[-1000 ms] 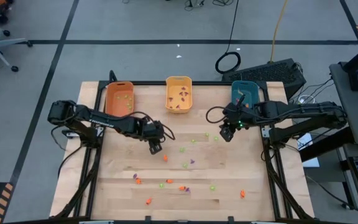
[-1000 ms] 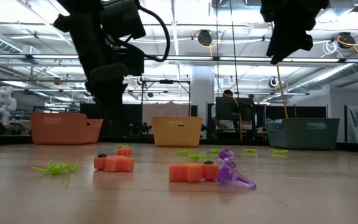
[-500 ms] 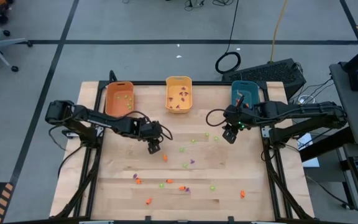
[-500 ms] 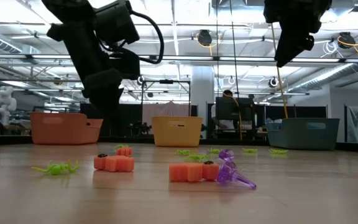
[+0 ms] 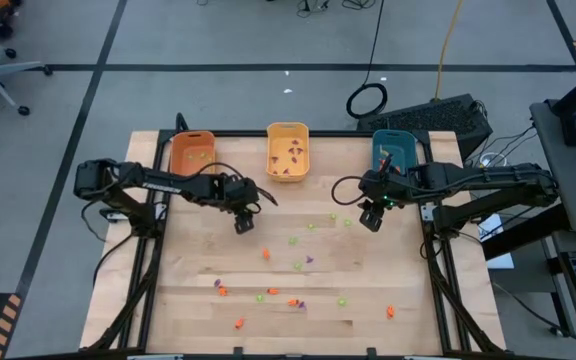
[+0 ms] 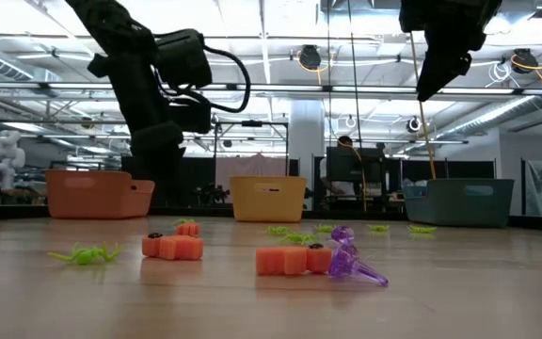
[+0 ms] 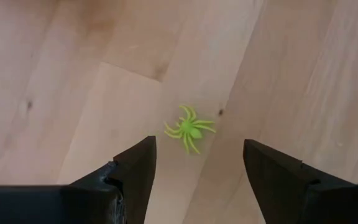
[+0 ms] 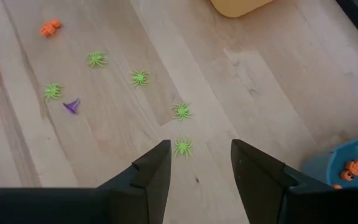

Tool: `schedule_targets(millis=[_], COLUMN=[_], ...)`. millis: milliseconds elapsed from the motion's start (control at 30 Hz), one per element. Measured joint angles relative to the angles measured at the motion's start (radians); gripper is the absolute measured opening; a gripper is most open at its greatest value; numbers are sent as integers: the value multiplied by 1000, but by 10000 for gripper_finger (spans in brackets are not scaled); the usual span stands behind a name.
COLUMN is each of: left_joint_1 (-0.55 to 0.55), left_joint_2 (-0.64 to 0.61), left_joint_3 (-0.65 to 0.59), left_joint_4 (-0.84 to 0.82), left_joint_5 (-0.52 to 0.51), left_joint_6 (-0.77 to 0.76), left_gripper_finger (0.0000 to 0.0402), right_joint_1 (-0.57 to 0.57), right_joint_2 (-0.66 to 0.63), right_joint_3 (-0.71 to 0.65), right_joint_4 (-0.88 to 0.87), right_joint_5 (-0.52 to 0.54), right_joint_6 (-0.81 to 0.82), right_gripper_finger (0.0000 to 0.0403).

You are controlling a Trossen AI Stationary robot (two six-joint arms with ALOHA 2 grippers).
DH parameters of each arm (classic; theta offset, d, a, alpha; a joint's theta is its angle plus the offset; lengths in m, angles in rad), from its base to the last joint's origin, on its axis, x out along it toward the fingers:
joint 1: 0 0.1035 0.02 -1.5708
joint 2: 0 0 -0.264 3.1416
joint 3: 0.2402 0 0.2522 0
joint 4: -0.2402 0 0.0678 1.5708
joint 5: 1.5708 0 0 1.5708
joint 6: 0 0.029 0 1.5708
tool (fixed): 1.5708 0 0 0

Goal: Sort Halloween decoration
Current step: Put the green spider toy into the orange bin

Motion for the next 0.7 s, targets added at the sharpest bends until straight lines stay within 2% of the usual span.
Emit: schedule_targets(millis=[233, 400, 700], left_joint_1=[36, 35, 35], left_joint_2=[38, 67, 119], left_joint_3=[0, 0, 3], left_joint_4=[2, 2, 38], left_joint_5=[65, 29, 50], left_joint_6=[33, 28, 31], left_gripper_finger=[196, 171, 149], right_joint_1=[0, 0, 0], right_joint_2=[0, 0, 0], right_joint_3=[0, 0, 0], right_joint_4=[0, 0, 0], right_joint_5=[1, 1, 1], right_joint_6=[5, 15, 34], right_gripper_finger=[155, 155, 155])
